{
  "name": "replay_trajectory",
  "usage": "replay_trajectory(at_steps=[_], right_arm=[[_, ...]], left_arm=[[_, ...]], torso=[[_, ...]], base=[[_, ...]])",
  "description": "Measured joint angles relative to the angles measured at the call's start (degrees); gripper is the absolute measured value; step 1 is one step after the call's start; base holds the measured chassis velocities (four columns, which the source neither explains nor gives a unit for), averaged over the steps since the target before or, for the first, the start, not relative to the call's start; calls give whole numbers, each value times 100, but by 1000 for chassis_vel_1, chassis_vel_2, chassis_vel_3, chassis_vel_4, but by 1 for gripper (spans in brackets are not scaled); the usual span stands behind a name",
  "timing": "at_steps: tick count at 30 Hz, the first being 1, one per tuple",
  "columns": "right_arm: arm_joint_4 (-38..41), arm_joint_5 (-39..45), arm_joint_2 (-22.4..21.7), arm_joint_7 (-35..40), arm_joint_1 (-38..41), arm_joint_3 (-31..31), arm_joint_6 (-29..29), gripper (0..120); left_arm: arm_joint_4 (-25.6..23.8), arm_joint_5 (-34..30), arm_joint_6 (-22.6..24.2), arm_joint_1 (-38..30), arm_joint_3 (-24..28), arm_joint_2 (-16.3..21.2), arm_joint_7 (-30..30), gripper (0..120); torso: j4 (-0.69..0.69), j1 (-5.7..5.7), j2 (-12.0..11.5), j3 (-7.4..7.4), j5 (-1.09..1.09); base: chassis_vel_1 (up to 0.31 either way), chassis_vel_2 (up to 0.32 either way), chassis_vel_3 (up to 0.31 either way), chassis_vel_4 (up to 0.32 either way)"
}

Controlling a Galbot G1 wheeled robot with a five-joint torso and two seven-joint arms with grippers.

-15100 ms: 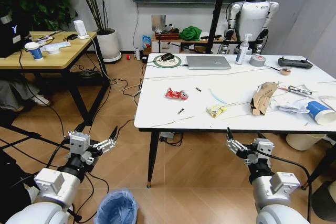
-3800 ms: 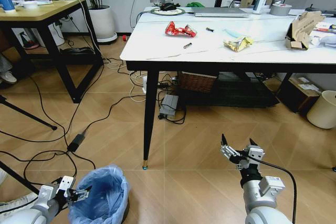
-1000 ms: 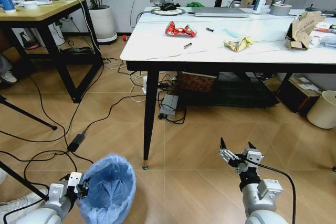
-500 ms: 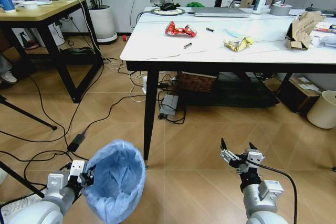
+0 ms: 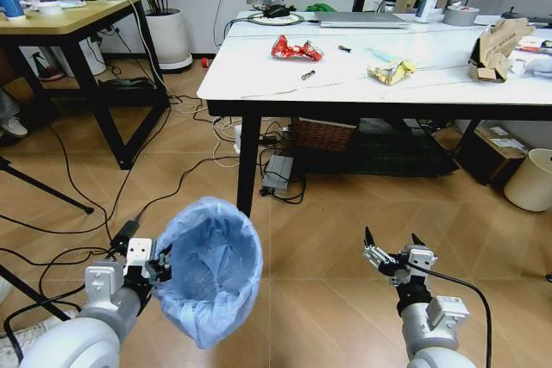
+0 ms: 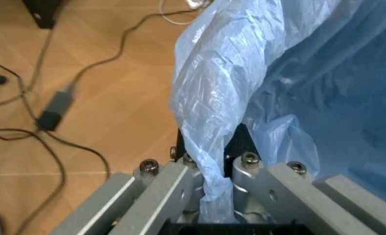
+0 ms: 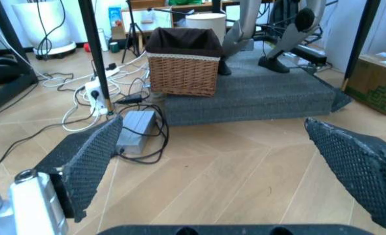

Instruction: Pick up the trash bin and place the trash from the table into it.

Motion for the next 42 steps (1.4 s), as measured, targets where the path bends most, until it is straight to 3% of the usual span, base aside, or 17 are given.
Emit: replay_trajectory(at_steps=[7,19,42], right_arm=[[-39,1,18,3,16,15,-1,100],[-34,-75,27,5,-14,-1,0,100],[16,-148,30,4,-61,-10,24,100]], left_arm=[[-74,-322,-8,-171,695,22,-680,0],[-311,-473,-18,70,1067,116,-1322,0],[-300,-388,-24,253,1218,215,-1496,0]], torso=[[0,0,0,0,2],[0,0,0,0,2],[0,13,42,28,1]], base=[[0,0,0,0],[0,0,0,0],[0,0,0,0]])
